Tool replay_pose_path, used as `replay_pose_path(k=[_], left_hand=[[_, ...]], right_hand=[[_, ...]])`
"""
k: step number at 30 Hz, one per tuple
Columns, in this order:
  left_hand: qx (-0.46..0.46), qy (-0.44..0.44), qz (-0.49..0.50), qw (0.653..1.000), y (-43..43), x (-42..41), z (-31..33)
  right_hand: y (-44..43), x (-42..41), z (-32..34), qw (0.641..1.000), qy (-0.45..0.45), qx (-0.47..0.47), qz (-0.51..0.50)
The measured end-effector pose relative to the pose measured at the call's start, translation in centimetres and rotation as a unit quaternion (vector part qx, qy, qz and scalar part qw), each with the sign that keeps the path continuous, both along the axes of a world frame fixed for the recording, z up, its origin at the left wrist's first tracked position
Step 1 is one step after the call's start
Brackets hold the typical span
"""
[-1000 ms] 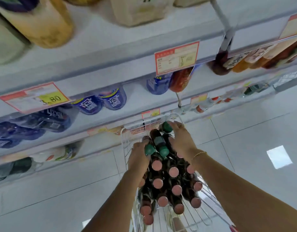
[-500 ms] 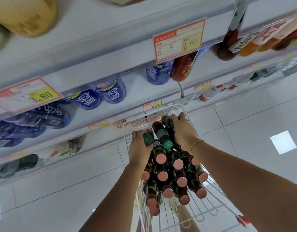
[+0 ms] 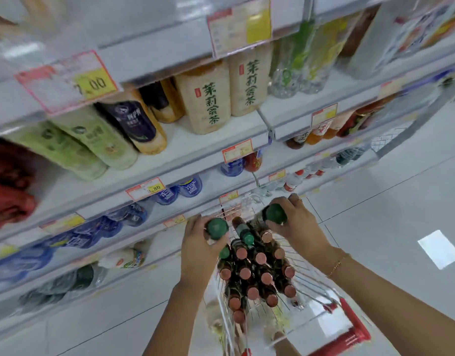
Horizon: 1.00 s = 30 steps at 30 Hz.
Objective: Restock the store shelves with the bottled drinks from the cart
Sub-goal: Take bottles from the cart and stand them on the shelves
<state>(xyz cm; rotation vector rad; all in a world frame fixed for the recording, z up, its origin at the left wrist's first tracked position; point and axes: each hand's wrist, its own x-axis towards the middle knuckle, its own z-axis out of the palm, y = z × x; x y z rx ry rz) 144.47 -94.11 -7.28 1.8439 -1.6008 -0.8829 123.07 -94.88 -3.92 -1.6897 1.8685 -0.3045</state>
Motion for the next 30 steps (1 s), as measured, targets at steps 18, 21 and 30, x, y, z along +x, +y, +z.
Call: replay_pose_path(k=[18, 21, 30], left_hand=[[-0.446, 0.020, -0.027, 0.894, -4.9, 0.5, 41.2], [-0.438, 0.002, -0.023, 0.899, -9.0, -0.5, 41.8], [-0.368, -0.045, -0.030, 0.928, -14.9, -2.4, 39.4]], right_hand=[[-4.0, -3.1, 35.9, 0.841, -0.147, -0.519, 0.037], [-8.7, -3.1, 36.9, 0.843, -0.103, -0.527, 0.025], [-17.6, -3.6, 38.2, 0.905, -0.015, -0.401, 0.140]])
